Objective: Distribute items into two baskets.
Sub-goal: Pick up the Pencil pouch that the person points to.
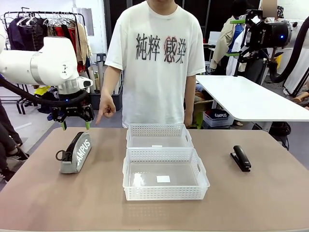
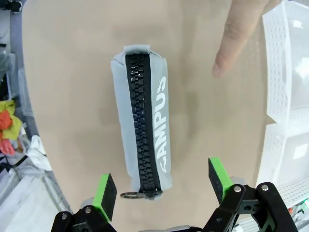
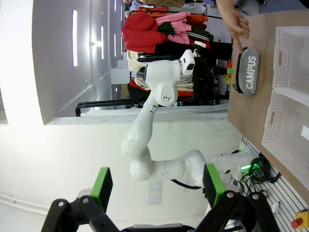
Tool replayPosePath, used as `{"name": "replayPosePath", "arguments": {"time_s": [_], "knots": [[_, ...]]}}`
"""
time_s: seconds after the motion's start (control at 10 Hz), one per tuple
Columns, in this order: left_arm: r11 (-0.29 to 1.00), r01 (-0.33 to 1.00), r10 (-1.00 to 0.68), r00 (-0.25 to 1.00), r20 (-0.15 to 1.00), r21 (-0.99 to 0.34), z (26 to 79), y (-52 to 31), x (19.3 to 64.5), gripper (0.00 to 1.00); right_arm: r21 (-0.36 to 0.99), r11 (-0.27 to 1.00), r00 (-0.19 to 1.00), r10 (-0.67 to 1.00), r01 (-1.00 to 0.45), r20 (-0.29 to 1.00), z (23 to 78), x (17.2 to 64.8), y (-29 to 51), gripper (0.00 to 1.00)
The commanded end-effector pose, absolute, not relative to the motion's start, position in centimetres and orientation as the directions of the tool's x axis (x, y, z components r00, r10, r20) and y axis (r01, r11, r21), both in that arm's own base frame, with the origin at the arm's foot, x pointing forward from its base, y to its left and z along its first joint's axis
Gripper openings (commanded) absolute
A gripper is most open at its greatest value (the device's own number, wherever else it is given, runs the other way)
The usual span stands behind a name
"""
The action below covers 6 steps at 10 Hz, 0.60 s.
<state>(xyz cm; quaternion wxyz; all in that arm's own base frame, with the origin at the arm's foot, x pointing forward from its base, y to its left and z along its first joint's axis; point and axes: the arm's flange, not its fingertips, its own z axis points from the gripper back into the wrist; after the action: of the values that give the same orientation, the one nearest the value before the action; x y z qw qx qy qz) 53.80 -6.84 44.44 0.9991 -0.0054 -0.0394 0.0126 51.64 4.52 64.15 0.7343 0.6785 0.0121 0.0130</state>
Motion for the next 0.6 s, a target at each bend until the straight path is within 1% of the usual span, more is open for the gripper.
{"name": "replayPosePath", "arguments": {"time_s": [0.0,0.2,0.4,0.5], "knots": [[0.999,-0.049,0.049,0.996,0.078,-0.002,43.2,-7.2,53.8,1.00,0.997,0.078,0.999,0.035,-0.006,0.003,64.3,51.5,4.5,1.00],[0.998,-0.049,0.047,0.997,0.064,0.033,41.5,-7.1,54.5,1.00,0.997,0.078,0.999,0.035,-0.006,0.003,64.3,51.5,4.5,1.00],[0.997,-0.069,0.068,0.996,0.054,0.027,40.5,-6.7,54.7,1.00,0.997,0.078,0.999,0.035,-0.006,0.003,64.3,51.5,4.5,1.00],[0.996,-0.086,0.086,0.996,0.026,0.019,39.7,-6.8,54.8,1.00,0.997,0.078,0.999,0.035,-0.006,0.003,64.3,51.5,4.5,1.00]]}}
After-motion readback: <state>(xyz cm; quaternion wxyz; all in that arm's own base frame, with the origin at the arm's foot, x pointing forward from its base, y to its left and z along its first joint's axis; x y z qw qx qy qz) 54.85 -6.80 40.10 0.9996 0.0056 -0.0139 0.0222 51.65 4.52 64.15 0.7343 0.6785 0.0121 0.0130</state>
